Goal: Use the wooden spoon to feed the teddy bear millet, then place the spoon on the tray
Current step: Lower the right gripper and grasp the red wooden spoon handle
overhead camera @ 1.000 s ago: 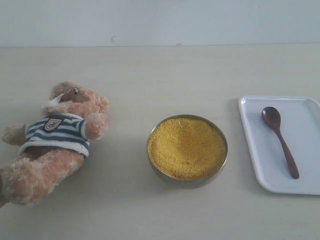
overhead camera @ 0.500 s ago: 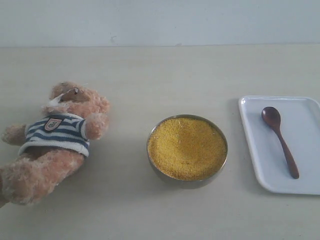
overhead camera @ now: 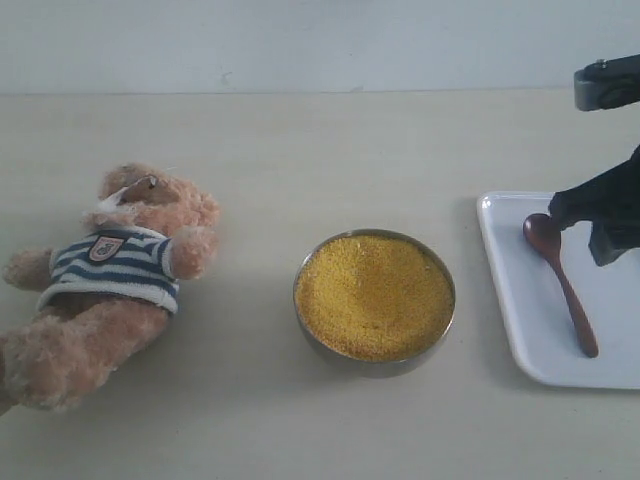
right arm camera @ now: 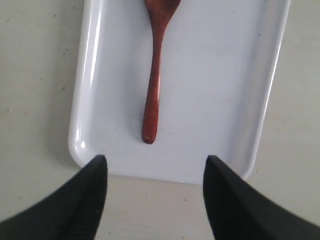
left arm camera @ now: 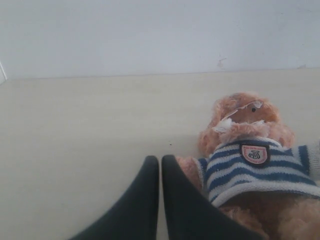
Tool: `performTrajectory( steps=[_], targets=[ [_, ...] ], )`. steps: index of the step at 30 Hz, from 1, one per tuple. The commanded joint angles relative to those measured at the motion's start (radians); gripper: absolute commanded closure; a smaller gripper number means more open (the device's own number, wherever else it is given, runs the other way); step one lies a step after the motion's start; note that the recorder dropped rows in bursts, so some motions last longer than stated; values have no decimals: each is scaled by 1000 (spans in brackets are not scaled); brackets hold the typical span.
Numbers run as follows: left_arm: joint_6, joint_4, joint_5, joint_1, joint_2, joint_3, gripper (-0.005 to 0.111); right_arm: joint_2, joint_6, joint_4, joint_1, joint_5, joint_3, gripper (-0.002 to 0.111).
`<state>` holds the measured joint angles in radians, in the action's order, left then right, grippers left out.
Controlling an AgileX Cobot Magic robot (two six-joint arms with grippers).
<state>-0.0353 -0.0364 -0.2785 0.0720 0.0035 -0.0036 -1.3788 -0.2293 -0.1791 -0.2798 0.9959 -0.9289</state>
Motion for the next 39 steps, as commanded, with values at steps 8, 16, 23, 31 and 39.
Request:
performTrajectory(
  steps=[8,16,23,31,39],
  targets=[
    [-3,-5,9,-4,-3,4,103,-29,-132,-118,-2,-279,203,53],
    [-3,-5,9,-4,-3,4,103,-42,-153,-120,10,-344,221,53],
    [-3,-5,9,-4,-3,4,103,-174,-153,-116,18,-381,221,53],
    [-3,-5,9,-4,-3,4,103,-278,-158,-118,18,-442,217,53],
    [-3,-5,9,-4,-3,4,103,-321,-158,-123,64,-435,194,53]
  ],
)
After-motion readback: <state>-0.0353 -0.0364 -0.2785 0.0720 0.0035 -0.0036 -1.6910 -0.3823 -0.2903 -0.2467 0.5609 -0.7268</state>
